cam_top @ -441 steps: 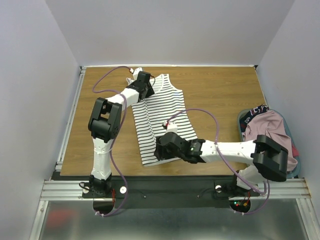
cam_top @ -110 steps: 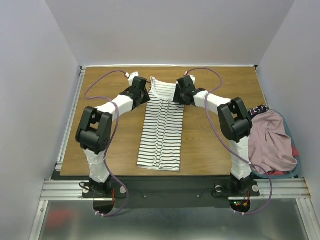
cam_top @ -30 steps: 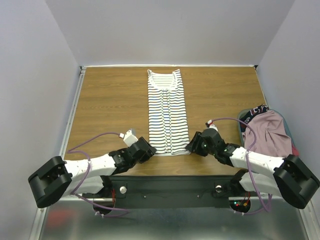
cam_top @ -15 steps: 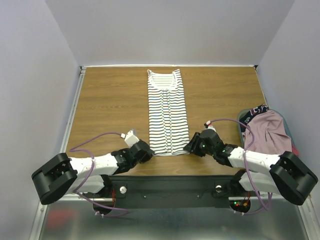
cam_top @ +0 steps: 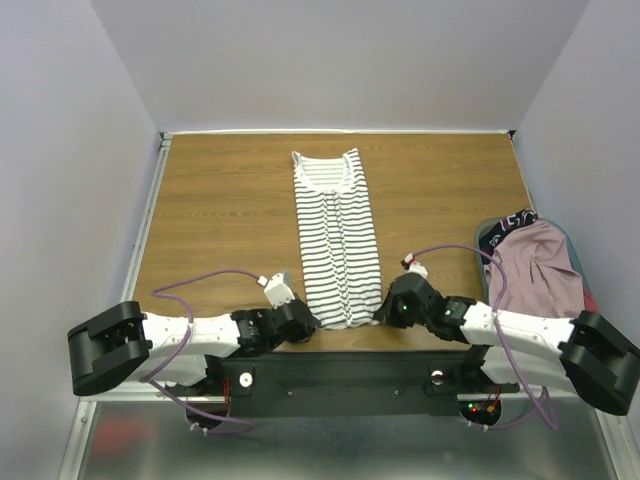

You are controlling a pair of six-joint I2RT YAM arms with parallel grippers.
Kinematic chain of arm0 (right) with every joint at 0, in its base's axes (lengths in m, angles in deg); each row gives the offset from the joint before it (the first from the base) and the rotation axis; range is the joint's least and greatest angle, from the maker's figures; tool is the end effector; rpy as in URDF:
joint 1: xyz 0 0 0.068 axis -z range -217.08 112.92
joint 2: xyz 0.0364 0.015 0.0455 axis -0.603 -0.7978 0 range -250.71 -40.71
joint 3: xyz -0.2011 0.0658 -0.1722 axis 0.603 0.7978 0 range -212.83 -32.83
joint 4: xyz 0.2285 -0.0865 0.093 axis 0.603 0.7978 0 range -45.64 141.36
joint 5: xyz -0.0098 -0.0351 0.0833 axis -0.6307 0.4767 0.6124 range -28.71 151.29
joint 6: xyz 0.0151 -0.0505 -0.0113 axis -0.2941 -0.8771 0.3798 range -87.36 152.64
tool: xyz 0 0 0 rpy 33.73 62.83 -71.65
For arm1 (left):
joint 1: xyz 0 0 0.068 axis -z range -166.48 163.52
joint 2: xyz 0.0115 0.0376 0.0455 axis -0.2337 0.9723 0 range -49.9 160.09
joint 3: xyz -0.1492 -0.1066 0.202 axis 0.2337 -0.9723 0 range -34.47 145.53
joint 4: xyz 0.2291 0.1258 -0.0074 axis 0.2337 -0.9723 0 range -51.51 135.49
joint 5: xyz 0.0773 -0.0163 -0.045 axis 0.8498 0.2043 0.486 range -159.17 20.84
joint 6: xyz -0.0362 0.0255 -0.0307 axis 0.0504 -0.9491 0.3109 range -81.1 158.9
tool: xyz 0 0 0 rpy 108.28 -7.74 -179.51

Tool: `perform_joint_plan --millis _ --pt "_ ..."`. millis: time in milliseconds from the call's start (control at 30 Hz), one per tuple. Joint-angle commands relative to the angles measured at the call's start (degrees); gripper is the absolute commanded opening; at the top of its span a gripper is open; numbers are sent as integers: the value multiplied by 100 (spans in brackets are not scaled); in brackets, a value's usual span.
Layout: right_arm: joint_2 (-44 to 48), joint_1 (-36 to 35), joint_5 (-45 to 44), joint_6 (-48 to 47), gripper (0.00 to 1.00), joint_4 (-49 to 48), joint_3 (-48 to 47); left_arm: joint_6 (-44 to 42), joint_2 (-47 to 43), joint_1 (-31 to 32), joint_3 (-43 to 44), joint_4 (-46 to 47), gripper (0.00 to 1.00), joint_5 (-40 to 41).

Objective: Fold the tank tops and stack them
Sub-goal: Fold the tank top

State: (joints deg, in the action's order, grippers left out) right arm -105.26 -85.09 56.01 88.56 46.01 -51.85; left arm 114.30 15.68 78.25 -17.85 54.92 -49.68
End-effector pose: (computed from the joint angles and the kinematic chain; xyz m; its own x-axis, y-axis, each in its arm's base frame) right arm 0.1331 0.1430 0.1388 -0.8534 0.2848 -0.4367 0.0152 0.8509 0.5251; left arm 0.0961 -0.1758 0.1400 -0.7872 -0.4695 -0.3998 -0.0758 0.7172 -0.6928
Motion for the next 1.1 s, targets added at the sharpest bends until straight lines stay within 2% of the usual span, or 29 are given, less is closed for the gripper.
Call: perform_joint_plan --millis 0,100,167,300,533,833,1000,1067 --pt "592 -726 -579 260 2 1626 -48 798 -54 881 252 -1082 0 370" --pt "996 -1367 -965 726 1 2372 -127 1590 42 1708 638 -2090 0 766" --pt "1163 -1893 -1141 1103 1 2629 -276 1934 156 2234 876 -2436 0 907" --pt "1095 -2511 -1581 1492 0 3148 -637 2523 192 2623 992 -2929 0 952" --pt "954 -2520 -2398 1317 3 3271 -1295 2638 -458 2633 1167 -3438 0 1487" --pt "198 -2494 -3171 737 6 3280 -2377 2155 -1029 2317 1502 -3659 0 1971" --pt "13 -2073 -3357 280 6 3254 -2764 1489 -1249 1764 1520 -3431 0 2059" --pt "-101 -1941 -3427 122 6 3210 -2869 926 -1311 1263 1467 -3098 0 2007"
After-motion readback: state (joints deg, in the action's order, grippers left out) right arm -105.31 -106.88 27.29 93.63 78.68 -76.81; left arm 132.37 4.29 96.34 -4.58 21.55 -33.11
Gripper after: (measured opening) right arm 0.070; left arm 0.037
